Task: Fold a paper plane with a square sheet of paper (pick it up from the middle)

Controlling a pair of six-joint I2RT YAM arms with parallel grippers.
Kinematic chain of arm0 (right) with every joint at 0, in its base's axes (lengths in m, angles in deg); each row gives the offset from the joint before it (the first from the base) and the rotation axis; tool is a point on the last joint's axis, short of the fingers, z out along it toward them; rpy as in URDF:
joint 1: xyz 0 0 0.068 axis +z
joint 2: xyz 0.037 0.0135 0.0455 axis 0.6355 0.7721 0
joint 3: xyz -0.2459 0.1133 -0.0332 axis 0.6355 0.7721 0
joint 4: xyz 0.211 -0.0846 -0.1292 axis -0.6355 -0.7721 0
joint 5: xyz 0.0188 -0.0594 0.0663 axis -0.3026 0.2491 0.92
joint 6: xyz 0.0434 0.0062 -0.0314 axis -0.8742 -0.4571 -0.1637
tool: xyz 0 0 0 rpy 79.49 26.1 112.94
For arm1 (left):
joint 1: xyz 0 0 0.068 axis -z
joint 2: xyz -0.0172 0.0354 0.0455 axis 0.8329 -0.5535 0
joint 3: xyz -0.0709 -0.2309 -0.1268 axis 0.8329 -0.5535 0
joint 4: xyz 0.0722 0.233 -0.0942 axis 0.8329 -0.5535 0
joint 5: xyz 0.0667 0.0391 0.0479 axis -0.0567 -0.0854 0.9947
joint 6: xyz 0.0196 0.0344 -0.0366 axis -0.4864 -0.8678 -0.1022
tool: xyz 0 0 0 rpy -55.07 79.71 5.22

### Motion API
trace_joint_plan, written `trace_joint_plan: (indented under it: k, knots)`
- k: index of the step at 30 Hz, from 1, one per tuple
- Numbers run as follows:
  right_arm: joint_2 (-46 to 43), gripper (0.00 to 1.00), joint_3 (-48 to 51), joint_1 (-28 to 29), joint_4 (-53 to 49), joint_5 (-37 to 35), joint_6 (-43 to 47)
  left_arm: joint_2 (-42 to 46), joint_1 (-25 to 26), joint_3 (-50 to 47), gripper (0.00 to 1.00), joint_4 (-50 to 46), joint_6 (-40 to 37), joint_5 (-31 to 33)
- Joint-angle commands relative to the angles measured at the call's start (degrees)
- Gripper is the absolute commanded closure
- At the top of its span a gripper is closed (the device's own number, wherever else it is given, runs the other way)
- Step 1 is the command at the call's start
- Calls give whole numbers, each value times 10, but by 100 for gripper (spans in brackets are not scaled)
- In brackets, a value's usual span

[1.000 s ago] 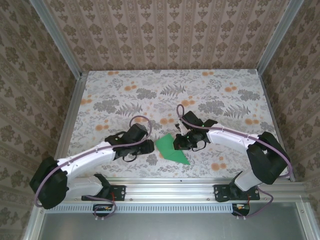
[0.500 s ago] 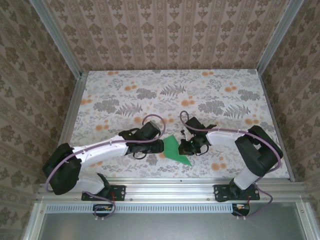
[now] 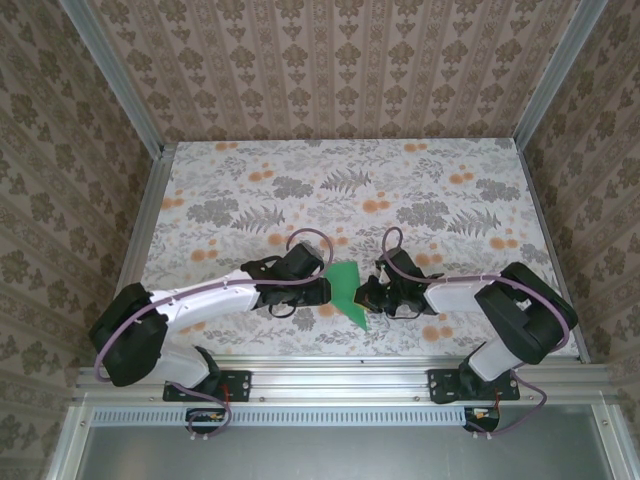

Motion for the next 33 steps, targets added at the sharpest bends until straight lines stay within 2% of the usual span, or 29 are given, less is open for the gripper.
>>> trace_joint_plan:
  k: [1, 4, 9, 14, 20, 22, 33]
  knots:
    - [-12, 89, 27, 4, 3, -75, -60, -2, -2, 4, 52, 8, 13, 0]
    - [-73, 84, 15, 1, -50, -83, -22, -5, -5, 5, 52, 8, 12, -3]
    - [-145, 72, -50, -4, -196, -67, 101, -4, -11, 5, 52, 7, 8, -7]
    - [-136, 78, -97, -4, -272, -53, 179, -7, -16, 5, 52, 9, 7, -9]
    - [-82, 89, -121, -4, -249, 12, 201, -11, -20, 4, 52, 9, 7, -14]
    - [-58, 90, -126, -4, -240, 25, 203, -12, -25, 3, 52, 11, 7, -19]
    - [36, 91, -149, -27, -252, 0, 237, -26, -36, 1, 51, 29, 1, -53]
